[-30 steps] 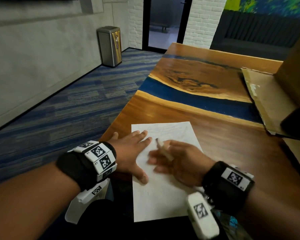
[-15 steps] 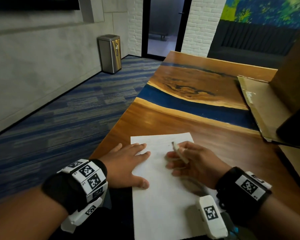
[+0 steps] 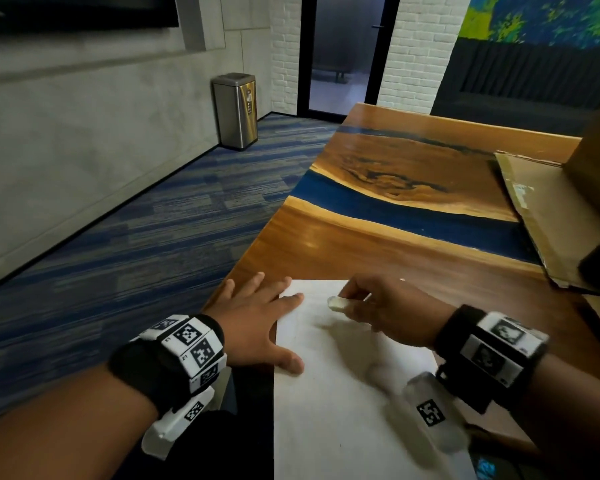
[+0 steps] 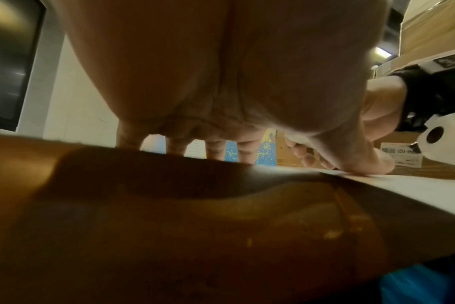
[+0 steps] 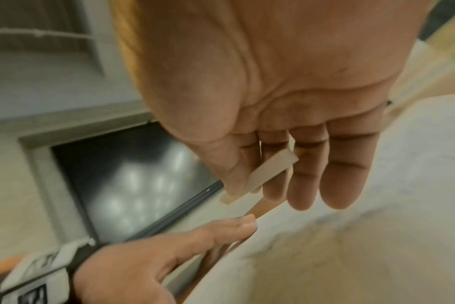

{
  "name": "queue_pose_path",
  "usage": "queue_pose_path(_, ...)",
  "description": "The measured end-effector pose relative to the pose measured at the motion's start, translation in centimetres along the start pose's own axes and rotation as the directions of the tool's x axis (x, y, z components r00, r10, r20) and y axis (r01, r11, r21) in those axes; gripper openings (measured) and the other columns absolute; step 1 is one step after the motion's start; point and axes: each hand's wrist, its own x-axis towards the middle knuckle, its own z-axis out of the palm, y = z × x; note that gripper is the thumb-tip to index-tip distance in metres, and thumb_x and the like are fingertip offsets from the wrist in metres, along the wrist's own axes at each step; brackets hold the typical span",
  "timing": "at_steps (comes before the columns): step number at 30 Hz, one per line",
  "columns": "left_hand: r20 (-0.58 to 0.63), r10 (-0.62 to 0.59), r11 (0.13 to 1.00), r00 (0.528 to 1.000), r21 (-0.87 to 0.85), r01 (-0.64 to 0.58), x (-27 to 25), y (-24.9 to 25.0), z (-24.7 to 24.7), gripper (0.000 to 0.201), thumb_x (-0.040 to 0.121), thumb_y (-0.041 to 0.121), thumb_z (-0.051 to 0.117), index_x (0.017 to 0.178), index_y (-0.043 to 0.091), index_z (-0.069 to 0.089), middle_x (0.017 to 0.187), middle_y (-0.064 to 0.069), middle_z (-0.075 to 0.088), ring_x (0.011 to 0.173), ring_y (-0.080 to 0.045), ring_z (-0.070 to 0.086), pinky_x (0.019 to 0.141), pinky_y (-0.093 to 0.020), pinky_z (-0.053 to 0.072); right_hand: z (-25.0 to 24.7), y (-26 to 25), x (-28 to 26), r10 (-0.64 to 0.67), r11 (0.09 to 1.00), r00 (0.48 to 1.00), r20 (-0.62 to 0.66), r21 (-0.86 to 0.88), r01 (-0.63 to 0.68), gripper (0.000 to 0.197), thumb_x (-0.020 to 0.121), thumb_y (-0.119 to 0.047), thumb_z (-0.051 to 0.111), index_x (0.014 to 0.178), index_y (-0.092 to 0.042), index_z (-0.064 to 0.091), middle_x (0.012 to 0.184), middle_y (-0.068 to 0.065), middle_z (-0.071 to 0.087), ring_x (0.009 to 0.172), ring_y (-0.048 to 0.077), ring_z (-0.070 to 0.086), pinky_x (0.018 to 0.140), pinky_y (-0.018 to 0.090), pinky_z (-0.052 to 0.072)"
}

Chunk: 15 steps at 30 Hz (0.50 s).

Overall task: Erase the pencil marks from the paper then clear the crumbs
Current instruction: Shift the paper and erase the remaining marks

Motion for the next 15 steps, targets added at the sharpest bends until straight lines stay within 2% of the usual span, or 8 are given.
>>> queue_pose_path(2, 0.009, 0.004, 1.0, 1.0, -0.014, -0.004, 0.1, -0.1, -0.2, 0.117, 0.058, 0.103, 0.035, 0.157, 0.053, -0.005, 0.167, 0.02, -0.021, 0.154, -0.022, -0.023, 0.122, -0.062, -0.01, 0.1, -1.3, 1.4, -0.079, 0.976, 0.996, 0.036, -0.201, 0.085, 0.007, 0.1, -0.029, 0.058, 0.104, -0.025, 0.063, 0.097, -0.006, 0.067, 0.083, 0.012, 0.06, 0.069, 0.024, 0.048)
queue_pose_path(5, -0.011, -0.003, 1.0, 1.0, -0.016, 0.003, 0.2, -0.7, -0.1, 0.116, 0.067, 0.098, 0.045, 0.159, 0.048, -0.006, 0.166, 0.023, -0.02, 0.155, -0.017, -0.021, 0.123, -0.058, -0.009, 0.6, -2.2, 3.4, -0.066, 0.94, 0.993, 0.097, -0.328, 0.094, 0.01, 0.101, -0.037, 0.054, 0.101, -0.028, 0.058, 0.093, -0.006, 0.064, 0.078, 0.011, 0.057, 0.063, 0.024, 0.04)
queue_pose_path(9, -0.003, -0.022, 1.0, 1.0, -0.009, 0.022, 0.1, -0.8, 0.0, 0.13, 0.064, 0.096, 0.052, 0.161, 0.036, -0.011, 0.165, 0.021, -0.025, 0.153, -0.013, -0.024, 0.124, -0.056, -0.01, 0.8, -2.7, 5.3, -0.055, 0.866, 0.993, 0.102, -0.49, 0.099, 0.019, 0.1, -0.035, 0.054, 0.114, -0.024, 0.06, 0.109, -0.003, 0.062, 0.089, 0.016, 0.054, 0.072, 0.027, 0.042)
queue_pose_path(12, 0.005, -0.016, 0.999, 1.0, -0.034, 0.016, 0.2, -0.8, -0.2, 0.132, 0.063, 0.096, 0.052, 0.161, 0.035, -0.012, 0.165, 0.021, -0.026, 0.152, -0.013, -0.027, 0.122, -0.061, -0.011, 1.1, -3.3, 6.0, -0.074, 0.831, 0.991, 0.113, -0.543, 0.124, 0.024, 0.1, -0.034, 0.054, 0.12, -0.022, 0.058, 0.111, -0.002, 0.059, 0.09, 0.017, 0.053, 0.073, 0.027, 0.042)
queue_pose_path(15, 0.015, -0.001, 0.999, 1.0, -0.042, 0.002, 0.3, -0.9, -0.4, 0.131, 0.063, 0.096, 0.053, 0.16, 0.037, -0.011, 0.164, 0.022, -0.026, 0.151, -0.014, -0.028, 0.12, -0.066, -0.011, 1.4, -3.8, 6.0, -0.104, 0.775, 0.987, 0.123, -0.612, 0.158, 0.03, 0.1, -0.033, 0.053, 0.128, -0.021, 0.054, 0.117, 0.0, 0.058, 0.09, 0.017, 0.056, 0.076, 0.03, 0.051)
